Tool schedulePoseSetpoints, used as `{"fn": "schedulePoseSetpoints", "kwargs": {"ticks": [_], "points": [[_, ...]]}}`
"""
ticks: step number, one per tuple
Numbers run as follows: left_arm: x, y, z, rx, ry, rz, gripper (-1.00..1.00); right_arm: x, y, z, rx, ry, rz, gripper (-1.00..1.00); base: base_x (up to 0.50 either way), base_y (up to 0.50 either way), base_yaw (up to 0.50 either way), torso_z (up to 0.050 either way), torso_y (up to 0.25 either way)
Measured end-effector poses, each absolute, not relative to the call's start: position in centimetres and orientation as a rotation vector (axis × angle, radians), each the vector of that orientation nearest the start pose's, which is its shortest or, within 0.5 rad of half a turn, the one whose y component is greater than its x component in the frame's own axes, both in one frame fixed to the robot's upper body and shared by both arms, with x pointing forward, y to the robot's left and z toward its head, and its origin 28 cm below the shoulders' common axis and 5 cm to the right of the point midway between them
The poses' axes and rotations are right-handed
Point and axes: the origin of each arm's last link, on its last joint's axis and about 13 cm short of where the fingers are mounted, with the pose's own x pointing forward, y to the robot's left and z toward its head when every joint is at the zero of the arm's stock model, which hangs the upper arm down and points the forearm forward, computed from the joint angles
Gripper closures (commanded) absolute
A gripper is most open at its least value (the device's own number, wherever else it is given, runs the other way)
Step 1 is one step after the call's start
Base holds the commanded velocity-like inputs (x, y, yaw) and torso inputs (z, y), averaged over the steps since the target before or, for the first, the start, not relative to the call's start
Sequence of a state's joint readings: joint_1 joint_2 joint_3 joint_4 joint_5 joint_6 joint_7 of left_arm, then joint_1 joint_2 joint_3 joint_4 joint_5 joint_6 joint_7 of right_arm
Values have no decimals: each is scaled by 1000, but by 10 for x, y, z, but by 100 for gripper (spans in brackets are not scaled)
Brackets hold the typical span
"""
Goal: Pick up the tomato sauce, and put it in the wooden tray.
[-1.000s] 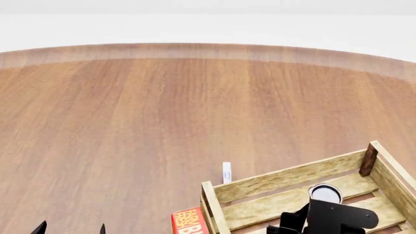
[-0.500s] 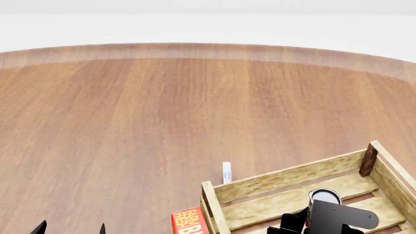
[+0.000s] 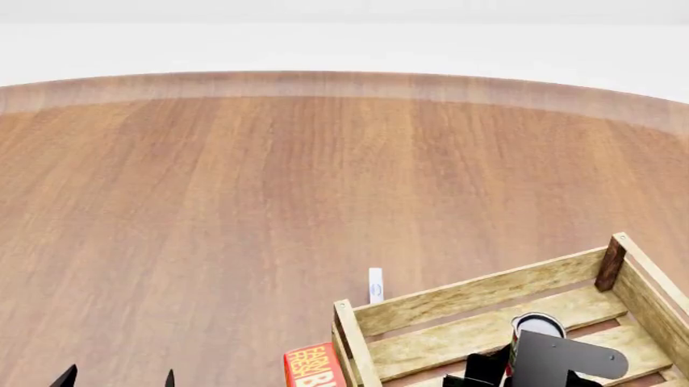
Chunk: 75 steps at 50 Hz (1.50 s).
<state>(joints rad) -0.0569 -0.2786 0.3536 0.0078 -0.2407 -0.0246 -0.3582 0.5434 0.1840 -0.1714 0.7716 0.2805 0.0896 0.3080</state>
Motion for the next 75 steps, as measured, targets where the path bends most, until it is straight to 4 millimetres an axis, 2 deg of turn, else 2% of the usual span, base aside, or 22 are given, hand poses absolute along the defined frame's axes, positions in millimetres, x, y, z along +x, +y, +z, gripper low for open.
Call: {"fn": "schedulePoseSetpoints", "kwargs": {"ticks": [1,2,52,75], "points": [[211,204,14,58,41,16,-100,309,-143,-5,-22,335,-315,100,0,0,0,0,0],[211,204,14,58,41,16,-100,309,-143,-5,-22,335,-315,-100,0,0,0,0,0],[211,204,13,58,38,16,-100,309,-141,-2,-80,307,-299,-100,0,0,0,0,0],[211,204,12,58,38,16,-100,291,-128,34,-97,170,-226,-100,0,0,0,0,0]]}}
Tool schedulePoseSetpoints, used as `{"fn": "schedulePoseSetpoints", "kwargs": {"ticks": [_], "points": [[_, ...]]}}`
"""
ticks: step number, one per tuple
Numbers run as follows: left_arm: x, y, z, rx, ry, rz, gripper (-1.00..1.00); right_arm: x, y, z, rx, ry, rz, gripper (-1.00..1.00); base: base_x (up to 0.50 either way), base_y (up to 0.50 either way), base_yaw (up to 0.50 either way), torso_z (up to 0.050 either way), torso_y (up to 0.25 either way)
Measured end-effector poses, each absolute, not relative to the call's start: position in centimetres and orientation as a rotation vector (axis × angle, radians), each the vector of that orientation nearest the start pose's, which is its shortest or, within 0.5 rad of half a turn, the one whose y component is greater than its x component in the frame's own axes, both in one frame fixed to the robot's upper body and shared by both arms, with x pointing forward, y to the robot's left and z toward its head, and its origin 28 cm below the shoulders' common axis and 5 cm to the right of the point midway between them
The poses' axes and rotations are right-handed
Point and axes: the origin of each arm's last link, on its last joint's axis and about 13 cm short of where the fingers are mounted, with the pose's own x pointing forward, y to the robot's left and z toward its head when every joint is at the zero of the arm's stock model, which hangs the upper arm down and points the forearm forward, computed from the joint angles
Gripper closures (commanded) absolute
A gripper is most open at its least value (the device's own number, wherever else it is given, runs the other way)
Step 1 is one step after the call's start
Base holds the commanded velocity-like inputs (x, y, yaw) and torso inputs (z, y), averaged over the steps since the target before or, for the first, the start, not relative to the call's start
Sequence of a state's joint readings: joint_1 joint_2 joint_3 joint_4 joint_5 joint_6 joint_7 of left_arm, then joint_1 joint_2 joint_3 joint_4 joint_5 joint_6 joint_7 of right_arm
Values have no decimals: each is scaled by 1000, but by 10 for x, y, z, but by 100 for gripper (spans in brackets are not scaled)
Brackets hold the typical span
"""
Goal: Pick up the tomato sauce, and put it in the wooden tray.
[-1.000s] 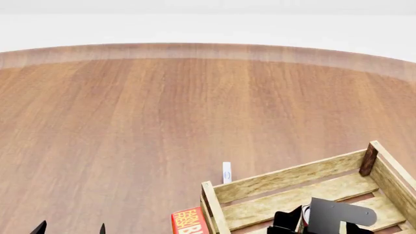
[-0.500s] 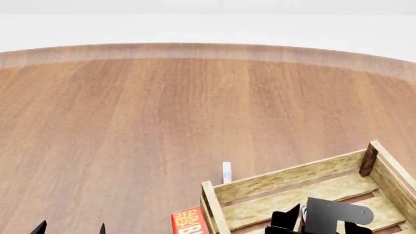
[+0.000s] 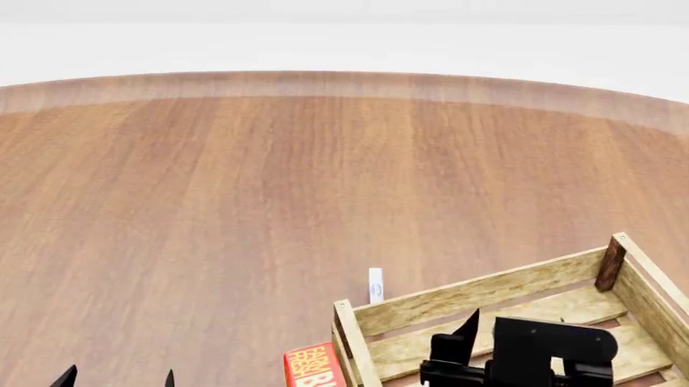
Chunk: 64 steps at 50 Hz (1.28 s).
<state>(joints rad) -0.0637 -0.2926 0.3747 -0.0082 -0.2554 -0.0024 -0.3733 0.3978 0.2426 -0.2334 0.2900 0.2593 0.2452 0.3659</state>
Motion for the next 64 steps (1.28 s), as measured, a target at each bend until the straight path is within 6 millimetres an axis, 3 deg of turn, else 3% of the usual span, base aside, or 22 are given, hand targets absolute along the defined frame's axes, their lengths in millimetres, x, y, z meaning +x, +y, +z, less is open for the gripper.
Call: {"fn": "schedulePoseSetpoints", "kwargs": {"ticks": [34,64], "points": [[210,204,12,57,38,16,-100,218,-98,95,-168,-80,-29,-100,0,0,0,0,0],[210,204,13,57,36,15,-100,151,-85,137,-158,-272,108,-100,0,0,0,0,0]]}}
